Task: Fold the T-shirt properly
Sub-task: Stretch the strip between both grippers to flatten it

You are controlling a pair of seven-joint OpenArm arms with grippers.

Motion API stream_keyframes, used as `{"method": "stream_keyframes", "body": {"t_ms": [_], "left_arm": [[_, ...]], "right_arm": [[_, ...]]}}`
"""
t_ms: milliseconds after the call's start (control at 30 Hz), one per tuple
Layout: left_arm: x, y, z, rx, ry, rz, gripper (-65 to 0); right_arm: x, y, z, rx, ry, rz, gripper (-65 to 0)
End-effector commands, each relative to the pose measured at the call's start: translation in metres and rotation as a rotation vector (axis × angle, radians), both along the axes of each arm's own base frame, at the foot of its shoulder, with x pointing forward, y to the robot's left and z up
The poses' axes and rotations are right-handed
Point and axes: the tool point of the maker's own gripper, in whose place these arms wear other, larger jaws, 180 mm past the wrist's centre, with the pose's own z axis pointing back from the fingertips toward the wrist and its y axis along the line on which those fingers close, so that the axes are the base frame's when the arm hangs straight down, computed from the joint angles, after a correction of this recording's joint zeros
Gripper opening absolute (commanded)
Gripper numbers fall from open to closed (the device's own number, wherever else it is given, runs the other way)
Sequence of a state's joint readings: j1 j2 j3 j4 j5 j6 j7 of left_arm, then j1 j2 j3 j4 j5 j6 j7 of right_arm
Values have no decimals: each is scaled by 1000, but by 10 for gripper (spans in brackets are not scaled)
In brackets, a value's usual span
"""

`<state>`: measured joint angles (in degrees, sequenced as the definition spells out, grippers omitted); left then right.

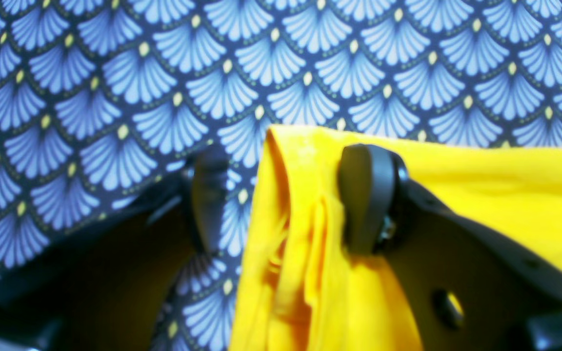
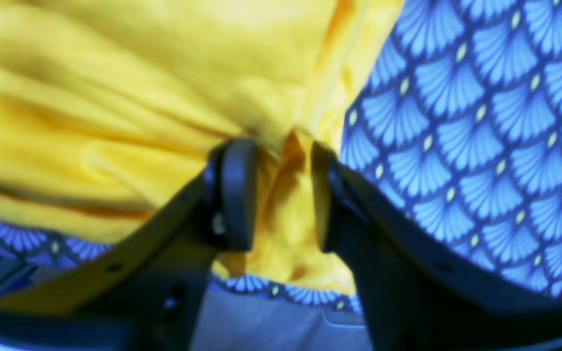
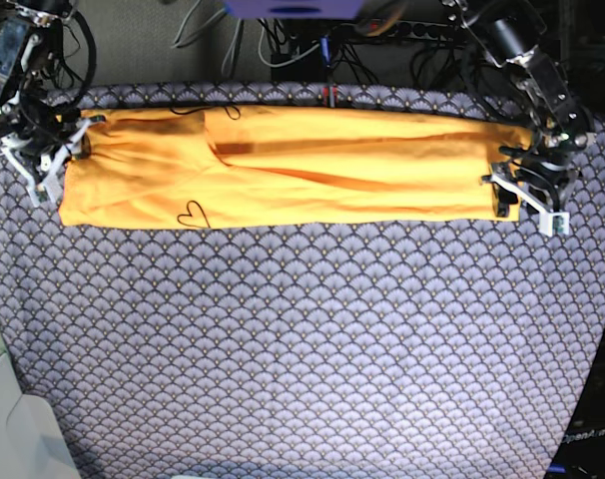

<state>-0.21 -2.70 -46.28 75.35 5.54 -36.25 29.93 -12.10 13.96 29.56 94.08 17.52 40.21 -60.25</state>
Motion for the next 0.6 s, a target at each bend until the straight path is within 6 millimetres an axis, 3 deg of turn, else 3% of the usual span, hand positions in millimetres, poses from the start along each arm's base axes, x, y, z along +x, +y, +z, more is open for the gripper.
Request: {"method": "stream_keyframes", "body": {"t_ms": [0, 200, 367, 567], "left_arm": [[-4, 7, 0, 29, 31, 2, -289], [-4, 7, 0, 29, 33, 2, -289], [-5, 7, -1, 29, 36, 2, -288], [-4, 7, 0, 26, 32, 1, -288]], "right_arm": [[7, -6, 10, -16, -32, 1, -410], [19, -12, 31, -67, -85, 23, -397], [16, -33, 52, -110, -136, -35, -395], [24, -15, 53, -93, -153, 5, -395]]}}
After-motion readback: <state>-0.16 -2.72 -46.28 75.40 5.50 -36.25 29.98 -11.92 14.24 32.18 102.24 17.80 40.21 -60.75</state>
